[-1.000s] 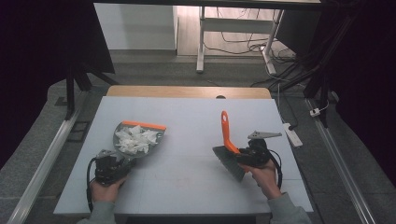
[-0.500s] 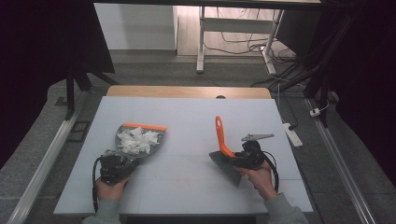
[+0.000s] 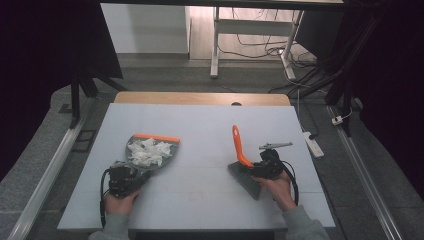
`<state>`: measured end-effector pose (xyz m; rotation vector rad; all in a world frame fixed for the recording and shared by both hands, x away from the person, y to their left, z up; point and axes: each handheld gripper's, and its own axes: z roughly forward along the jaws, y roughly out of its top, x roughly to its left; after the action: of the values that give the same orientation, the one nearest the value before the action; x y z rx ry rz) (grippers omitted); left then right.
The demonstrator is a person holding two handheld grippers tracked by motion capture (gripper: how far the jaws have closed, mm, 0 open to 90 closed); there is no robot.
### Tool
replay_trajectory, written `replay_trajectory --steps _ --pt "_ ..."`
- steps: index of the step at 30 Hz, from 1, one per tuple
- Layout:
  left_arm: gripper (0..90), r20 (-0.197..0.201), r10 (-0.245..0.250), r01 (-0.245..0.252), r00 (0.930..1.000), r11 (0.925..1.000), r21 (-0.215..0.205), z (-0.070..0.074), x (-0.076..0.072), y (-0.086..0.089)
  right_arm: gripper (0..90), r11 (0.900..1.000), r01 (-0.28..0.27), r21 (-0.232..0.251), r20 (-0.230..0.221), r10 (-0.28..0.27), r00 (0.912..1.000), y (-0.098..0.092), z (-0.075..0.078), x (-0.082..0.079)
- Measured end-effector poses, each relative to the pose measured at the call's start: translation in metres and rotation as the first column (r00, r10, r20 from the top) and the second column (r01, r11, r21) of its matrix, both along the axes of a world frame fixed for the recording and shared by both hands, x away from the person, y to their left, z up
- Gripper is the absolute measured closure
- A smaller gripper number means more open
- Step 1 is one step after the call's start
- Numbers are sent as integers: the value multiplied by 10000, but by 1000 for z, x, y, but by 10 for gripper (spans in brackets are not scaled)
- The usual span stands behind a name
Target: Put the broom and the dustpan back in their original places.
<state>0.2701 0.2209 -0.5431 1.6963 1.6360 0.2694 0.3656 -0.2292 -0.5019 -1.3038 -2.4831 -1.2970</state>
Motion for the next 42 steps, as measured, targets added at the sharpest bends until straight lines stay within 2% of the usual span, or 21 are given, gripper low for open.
replay_trajectory --steps 7,10,16,26,35,38,42 --pt "610 27 -86 86 10000 10000 8 0 0 0 685 9987 213 -473 204 -203 9996 -2 -2 5" --pt "603 94 -148 150 9998 9998 -113 0 0 1 680 9979 181 -621 301 -163 9994 -2 -2 6" --pt "497 249 -392 393 9989 9992 -72 2 0 0 658 9953 120 -965 554 -67 9984 -2 -2 7" --pt "351 404 -430 426 9983 9990 129 7 -4 0 587 9884 132 -1511 876 1 9962 -4 -3 10" --pt "296 773 -634 598 9950 9970 483 15 -11 2 491 9762 389 -2135 797 -223 9966 -7 -6 16" --pt "285 839 -729 695 9938 9967 421 16 -11 4 472 9724 461 -2289 740 -298 9968 -8 -8 19" --pt "277 828 -715 684 9940 9969 395 17 -11 6 464 9737 441 -2237 567 -321 9979 -9 -10 21"
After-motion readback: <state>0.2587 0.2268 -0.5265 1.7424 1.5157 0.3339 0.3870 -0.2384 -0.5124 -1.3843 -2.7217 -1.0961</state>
